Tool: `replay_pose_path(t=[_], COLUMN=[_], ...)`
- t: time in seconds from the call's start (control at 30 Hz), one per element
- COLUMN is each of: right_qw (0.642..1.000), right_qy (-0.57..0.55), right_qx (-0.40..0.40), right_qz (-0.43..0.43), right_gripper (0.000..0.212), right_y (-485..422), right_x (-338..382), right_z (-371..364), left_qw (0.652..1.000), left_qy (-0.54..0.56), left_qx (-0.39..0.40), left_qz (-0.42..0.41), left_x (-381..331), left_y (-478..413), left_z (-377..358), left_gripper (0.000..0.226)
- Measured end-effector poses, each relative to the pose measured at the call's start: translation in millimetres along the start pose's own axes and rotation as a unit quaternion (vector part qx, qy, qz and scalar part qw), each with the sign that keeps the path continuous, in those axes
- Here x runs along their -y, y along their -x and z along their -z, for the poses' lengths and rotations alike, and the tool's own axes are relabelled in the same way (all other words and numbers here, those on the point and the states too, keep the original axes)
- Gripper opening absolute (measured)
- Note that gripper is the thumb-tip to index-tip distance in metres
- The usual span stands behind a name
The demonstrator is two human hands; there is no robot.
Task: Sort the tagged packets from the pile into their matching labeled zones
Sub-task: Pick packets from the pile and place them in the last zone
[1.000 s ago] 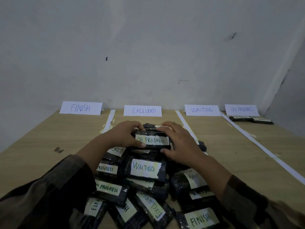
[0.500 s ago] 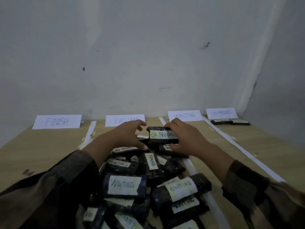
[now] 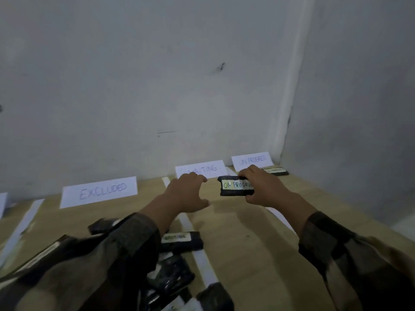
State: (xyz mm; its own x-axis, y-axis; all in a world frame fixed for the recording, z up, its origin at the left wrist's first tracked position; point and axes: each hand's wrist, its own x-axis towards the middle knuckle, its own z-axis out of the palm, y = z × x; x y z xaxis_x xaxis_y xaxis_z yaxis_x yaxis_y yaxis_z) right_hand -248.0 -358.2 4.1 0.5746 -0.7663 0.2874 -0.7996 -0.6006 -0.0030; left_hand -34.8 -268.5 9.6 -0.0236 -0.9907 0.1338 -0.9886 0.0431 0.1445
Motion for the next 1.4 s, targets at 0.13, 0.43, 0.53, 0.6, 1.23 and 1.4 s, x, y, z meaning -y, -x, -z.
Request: replay_pose_path(t=[0.13,0.43,0.53,0.6,1.23,1.4], right_qw=[0.999,0.991,0.989,0.987,0.967,0.960], right_qy=[0.029,0.042,0.039,0.030,-0.041,-0.029], right_qx=[0.022,0.072,0.086,0.096,0.190,0.209], right_qz=[-0.028,-0.101,-0.115,-0.123,-0.162,-0.182], right_gripper=[0.058,0.058,0.051,0.050,0.053,0.052], right_y=[-16.3,-52.2,-60.7,-66.3,-111.8,-115.3], right_x=[-49.0,-147.2,-172.6,-186.5,-238.2,-244.7], right_z=[-11.7,-49.8,-63.1,-69.8,-99.0,-98.6], left_qw=[1.000,0.998,0.997,0.997,0.995,0.996], left_qy=[0.010,0.007,0.011,0.025,0.039,0.030], left_qx=[0.008,0.033,0.037,0.033,0.030,0.025], left_qz=[-0.019,-0.058,-0.066,-0.072,-0.083,-0.085], left_x=[-26.1,-65.2,-76.9,-84.2,-122.5,-120.8], left_y=[-45.3,-124.1,-144.6,-157.7,-217.7,-219.2], left_z=[-19.7,-68.7,-83.0,-92.0,-133.4,-135.6], left_gripper=[0.067,0.063,0.061,0.061,0.056,0.054])
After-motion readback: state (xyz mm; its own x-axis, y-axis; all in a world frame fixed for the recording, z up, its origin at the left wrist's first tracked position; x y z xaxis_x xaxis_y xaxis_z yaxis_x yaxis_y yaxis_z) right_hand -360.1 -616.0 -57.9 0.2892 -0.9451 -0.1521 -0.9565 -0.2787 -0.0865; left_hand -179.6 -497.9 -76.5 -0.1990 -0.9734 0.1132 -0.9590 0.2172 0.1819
